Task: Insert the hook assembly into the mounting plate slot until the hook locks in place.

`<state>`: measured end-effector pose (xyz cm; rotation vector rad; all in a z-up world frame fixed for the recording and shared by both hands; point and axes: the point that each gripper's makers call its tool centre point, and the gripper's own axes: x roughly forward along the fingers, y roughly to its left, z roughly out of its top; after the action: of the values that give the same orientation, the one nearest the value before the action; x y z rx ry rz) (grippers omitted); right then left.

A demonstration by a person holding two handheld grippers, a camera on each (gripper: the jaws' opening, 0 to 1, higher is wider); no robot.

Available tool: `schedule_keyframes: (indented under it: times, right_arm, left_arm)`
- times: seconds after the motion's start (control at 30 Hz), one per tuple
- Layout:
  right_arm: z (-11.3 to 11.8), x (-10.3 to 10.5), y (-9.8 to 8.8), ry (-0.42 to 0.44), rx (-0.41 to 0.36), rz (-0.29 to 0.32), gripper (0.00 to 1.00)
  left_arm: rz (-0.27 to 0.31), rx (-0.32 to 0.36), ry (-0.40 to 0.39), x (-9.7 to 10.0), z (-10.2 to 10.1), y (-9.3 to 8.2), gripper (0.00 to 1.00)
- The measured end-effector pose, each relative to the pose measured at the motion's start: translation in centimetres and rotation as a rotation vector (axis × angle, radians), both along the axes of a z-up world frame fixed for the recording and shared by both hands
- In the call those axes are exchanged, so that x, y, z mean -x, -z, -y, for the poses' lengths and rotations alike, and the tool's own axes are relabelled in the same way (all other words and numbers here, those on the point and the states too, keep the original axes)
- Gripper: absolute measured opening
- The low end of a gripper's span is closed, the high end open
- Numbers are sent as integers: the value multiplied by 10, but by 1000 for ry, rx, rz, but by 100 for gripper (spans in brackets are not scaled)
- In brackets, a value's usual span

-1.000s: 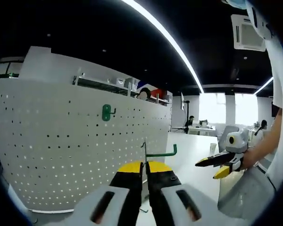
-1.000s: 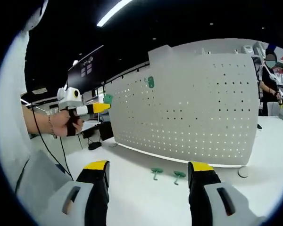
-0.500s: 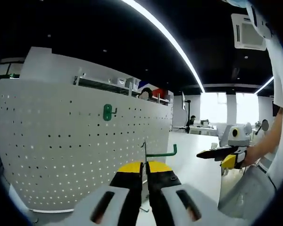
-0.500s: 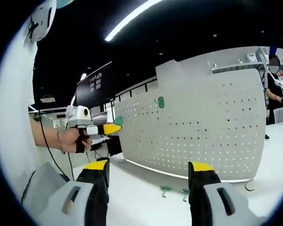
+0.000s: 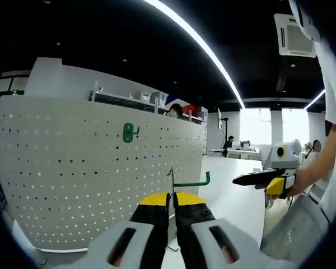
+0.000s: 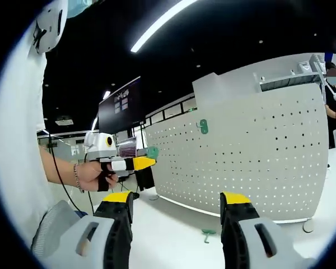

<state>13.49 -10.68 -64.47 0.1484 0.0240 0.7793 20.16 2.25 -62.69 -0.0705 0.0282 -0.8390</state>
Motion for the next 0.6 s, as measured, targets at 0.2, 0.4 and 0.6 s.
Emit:
schedule_keyframes:
  times: [0.2, 0.4, 0.6]
  right_arm:
    - [-11, -2, -5, -19, -12, 9, 60]
    - [-19, -6, -10, -35, -28, 15, 60]
    - [-30, -9, -17, -57, -40, 26, 59]
  left_arm:
    - [-1, 1, -1, 1, 1, 1, 2]
    - [0, 7, -4, 1, 2, -1, 2]
    - [3, 7, -4, 3, 4, -2, 2]
